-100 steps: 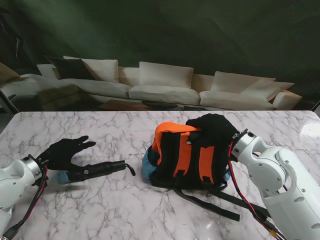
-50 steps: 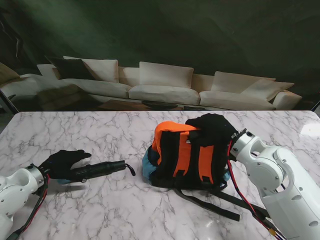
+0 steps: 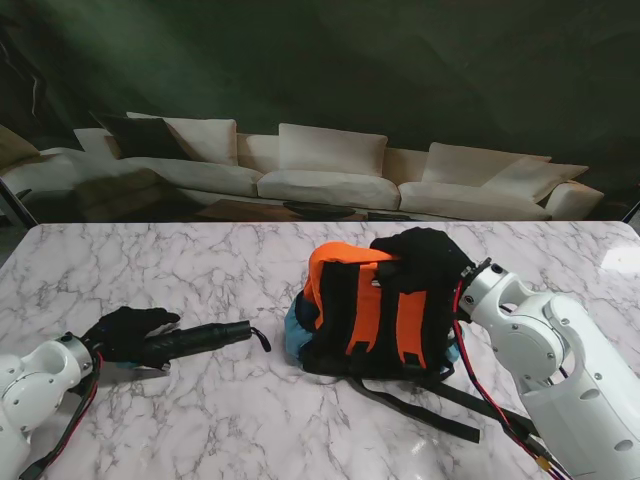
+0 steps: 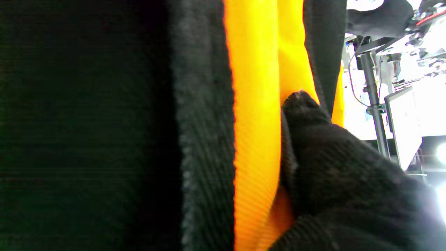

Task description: Put the umbrella and water cup into the side pockets of the backpack

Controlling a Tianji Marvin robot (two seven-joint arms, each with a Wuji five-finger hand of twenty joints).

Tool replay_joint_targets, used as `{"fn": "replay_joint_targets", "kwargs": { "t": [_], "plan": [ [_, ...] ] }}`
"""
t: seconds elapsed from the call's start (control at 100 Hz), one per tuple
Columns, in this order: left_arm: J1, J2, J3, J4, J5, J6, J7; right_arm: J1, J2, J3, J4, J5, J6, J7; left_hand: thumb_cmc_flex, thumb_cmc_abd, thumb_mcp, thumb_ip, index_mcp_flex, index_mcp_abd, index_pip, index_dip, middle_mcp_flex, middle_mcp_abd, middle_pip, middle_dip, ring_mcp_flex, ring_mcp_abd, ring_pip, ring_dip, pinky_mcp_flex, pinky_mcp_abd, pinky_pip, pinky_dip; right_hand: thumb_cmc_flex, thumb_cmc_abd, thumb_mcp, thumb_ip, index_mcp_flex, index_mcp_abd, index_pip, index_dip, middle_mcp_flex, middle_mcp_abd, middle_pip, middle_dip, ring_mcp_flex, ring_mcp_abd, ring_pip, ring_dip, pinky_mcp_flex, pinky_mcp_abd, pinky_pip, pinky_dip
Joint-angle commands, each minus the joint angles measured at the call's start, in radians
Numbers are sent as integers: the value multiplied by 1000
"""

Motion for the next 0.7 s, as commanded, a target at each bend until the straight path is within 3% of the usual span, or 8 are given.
{"fn": "replay_joint_targets", "kwargs": {
  "t": [0.0,0.15,0.23,0.44,0.61,0.66,0.69],
  "plan": [
    [-2,0,8,8,2,7,-12,-14,2,-7,27,-7,10,12,38,-33,37,27,20,25,3,18,29,-16,21,21,38,-15,30,22,8,-35,40,19,114,74,93,52,69,-176,89,10,15,-55,61,-11,49,4,-1,13,-7,-4,-2,-4],
    [-2,0,20,14,0,24,-16,-14,2,-7,29,-5,12,12,124,-42,95,37,43,25,29,47,67,-39,77,60,70,-20,72,78,29,-39,107,43,114,74,92,52,70,-177,89,9,15,-54,61,-11,49,4,-2,13,-8,-1,-4,-4],
    [1,0,27,14,2,38,-19,-13,2,-8,30,-5,13,12,172,-37,117,36,78,-35,55,64,93,-68,108,84,84,-29,98,118,40,-44,144,65,114,76,91,51,70,-178,90,9,14,-53,61,-12,49,3,-3,13,-8,0,-4,-4],
    [-2,-3,48,29,-30,55,-22,-6,2,-11,34,-5,11,13,290,-3,148,37,129,-132,140,94,160,-104,165,124,132,-33,148,194,82,-47,207,109,116,78,88,50,69,-178,91,9,14,-56,62,-11,49,3,-3,13,-9,-1,-5,-4],
    [-8,-4,64,32,-48,60,-33,-4,2,-14,37,-4,11,13,378,30,172,43,173,-184,257,133,230,-135,219,168,177,-29,203,268,117,-45,256,147,117,78,87,50,69,-177,91,9,13,-56,62,-11,49,3,-4,13,-8,-1,-5,-5],
    [-10,-4,68,33,-51,61,-34,-4,2,-14,37,-4,12,13,403,38,180,46,186,-195,309,153,260,-150,249,196,198,-31,232,306,134,-47,281,166,117,78,87,50,70,-178,91,9,13,-56,62,-11,49,3,-3,13,-8,-1,-5,-5],
    [-10,-4,69,32,-54,62,-36,-4,2,-14,37,-4,12,12,433,28,185,41,193,-207,344,169,288,-162,245,320,211,-31,244,342,143,-46,294,181,117,79,87,50,70,-178,91,9,13,-56,62,-12,49,3,-4,13,-9,-2,-5,-5]
  ]
}}
